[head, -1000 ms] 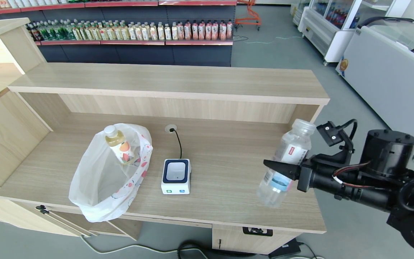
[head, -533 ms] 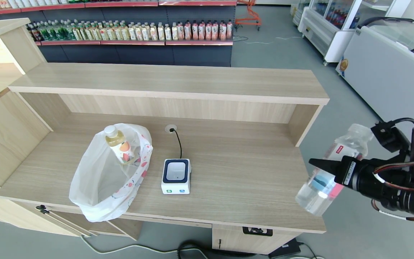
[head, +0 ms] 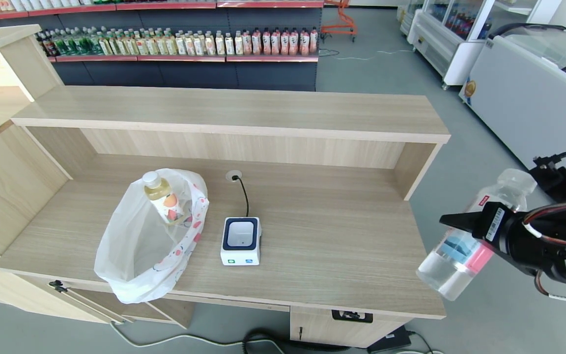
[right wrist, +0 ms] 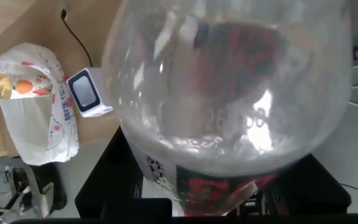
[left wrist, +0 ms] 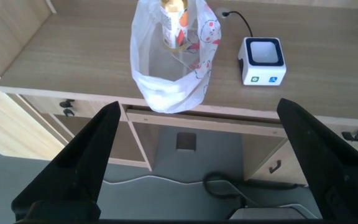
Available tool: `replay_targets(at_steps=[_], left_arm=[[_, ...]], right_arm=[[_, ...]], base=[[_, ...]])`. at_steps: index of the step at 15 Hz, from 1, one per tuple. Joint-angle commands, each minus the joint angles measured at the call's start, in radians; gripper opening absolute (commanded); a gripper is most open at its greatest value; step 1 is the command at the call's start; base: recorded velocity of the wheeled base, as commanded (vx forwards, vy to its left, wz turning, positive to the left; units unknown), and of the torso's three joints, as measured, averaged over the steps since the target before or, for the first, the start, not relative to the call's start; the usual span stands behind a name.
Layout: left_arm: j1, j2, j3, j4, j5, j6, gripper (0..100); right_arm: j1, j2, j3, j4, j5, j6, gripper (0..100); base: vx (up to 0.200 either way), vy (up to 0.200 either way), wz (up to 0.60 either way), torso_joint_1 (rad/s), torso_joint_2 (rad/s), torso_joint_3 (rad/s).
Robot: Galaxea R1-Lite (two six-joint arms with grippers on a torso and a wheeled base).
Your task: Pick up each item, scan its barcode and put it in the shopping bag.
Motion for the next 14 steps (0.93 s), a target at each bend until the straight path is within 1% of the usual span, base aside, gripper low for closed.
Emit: replay_targets(at_steps=[1, 5, 11, 14], left_arm=[[0.0, 0.0, 0.0, 0.0, 0.0, 0.0, 100], [0.0, 0.0, 0.0, 0.0, 0.0, 0.0, 100], [0.0, 0.0, 0.0, 0.0, 0.0, -0.003, 100], [0.0, 0.0, 0.0, 0.0, 0.0, -0.003, 100]], right_arm=[[0.001, 0.01, -0.004, 0.02, -0.027, 0.0, 0], [0.006, -0.03, 0.001, 0.034, -0.024, 0.001, 0], [0.01, -0.021, 0.001, 0.045, -0.022, 0.003, 0], [0.036, 0.002, -0.039, 0.048, -0.024, 0.061, 0]], base=[[0.0, 0.0, 0.0, 0.0, 0.0, 0.0], [0.0, 0.0, 0.0, 0.0, 0.0, 0.0], [0.0, 0.2, 0.0, 0.0, 0.0, 0.005], [0.0, 0.2, 0.0, 0.009, 0.0, 0.001]])
